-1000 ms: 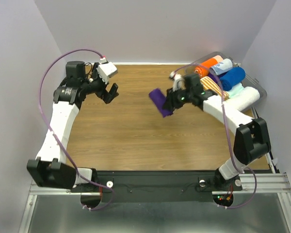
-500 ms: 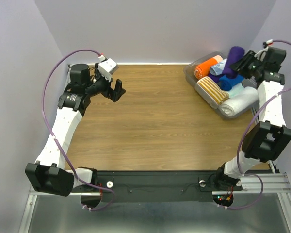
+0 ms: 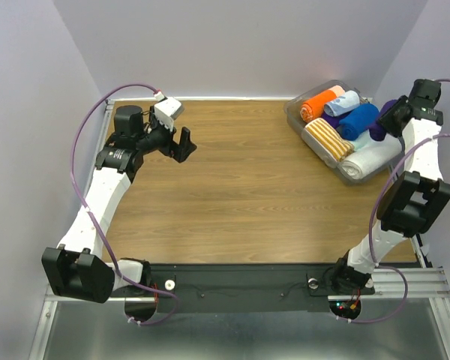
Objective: Roll the towels
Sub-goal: Place the rolled towel into the container
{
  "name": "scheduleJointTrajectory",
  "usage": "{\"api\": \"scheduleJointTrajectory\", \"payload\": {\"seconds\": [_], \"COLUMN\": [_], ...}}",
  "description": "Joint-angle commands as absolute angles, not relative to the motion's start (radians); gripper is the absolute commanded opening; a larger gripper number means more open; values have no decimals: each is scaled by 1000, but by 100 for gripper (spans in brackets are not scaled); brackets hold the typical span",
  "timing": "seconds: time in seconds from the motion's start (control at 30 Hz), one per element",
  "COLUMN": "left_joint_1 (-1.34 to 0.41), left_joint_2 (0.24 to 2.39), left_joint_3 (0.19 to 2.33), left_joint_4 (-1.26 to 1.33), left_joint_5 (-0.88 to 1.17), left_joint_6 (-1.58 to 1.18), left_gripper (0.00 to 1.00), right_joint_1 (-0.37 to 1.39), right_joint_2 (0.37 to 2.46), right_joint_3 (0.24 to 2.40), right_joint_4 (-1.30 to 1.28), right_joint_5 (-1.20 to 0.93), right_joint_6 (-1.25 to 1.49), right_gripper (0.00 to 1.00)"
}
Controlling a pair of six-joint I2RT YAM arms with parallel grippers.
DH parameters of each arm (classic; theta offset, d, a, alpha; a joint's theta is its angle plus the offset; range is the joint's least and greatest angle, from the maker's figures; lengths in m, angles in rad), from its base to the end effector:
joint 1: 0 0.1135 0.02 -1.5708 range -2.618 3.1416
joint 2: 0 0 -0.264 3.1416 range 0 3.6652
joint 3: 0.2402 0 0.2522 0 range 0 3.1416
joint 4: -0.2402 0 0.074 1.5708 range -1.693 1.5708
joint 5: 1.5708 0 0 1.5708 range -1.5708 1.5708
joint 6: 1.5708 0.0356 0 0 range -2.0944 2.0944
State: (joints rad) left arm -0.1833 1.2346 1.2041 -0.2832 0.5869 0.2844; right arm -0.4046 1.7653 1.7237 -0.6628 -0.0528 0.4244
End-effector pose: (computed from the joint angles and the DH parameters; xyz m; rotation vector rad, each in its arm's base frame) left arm 0.2699 -0.0701 0.3832 0.8082 1.6727 -0.4809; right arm 0.3700 -0.1564 0.3513 0.8907 2.0934 0.0705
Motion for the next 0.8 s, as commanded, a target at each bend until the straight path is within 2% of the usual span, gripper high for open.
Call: {"api": "scheduleJointTrajectory", "payload": {"seconds": [0.0,0.3,0.77], "left_joint_1": [-189,-189,-189], "left_joint_2": [1216,1229,1241], "left_joint_3": [1190,1183,1140], "left_joint_4": [-235,-235,-236], "left_joint_5": [607,606,597], "left_joint_6": [256,245,253], "left_gripper": [99,99,99], "right_joint_1": [-403,-403,-387], "right_joint_2": [1792,1916,2031], "right_joint_3": [1770,1812,1897], "right_joint_4": [-673,-667,-612], "right_joint_5": [136,204,126], "right_joint_6": [440,407,390], "right_gripper": [0,1,1]}}
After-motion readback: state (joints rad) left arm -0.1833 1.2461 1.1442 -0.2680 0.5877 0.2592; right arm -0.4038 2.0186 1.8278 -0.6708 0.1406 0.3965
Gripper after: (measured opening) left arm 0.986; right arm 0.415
